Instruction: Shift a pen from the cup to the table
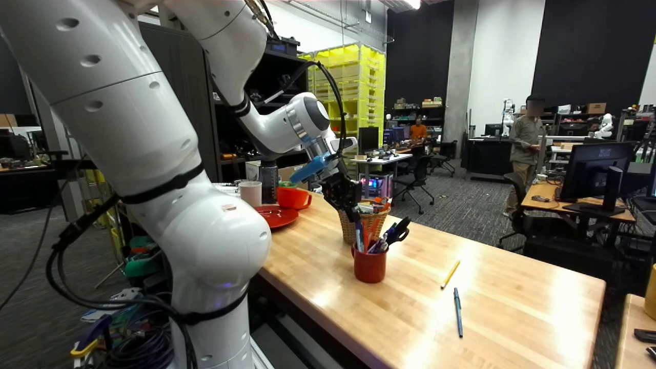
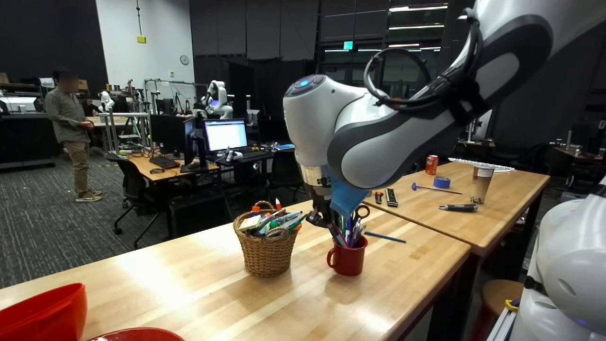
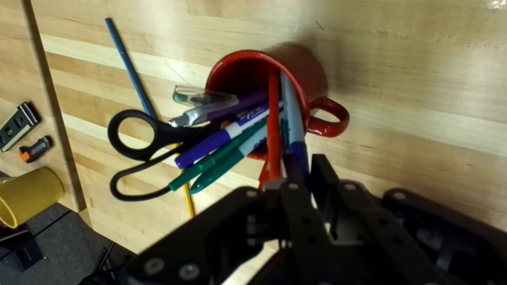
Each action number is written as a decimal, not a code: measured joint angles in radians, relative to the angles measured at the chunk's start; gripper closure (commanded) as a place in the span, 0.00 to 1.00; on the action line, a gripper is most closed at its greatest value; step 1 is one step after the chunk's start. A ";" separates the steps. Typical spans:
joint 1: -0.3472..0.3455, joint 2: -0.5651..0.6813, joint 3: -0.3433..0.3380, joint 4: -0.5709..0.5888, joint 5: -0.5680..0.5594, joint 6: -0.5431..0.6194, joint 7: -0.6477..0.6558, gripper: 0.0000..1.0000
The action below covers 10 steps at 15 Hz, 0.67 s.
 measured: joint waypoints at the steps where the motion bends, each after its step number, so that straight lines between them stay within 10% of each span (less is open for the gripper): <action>1: 0.005 -0.010 -0.002 0.010 0.006 -0.004 -0.007 0.97; 10: 0.010 -0.139 -0.006 0.118 0.007 -0.090 -0.058 0.97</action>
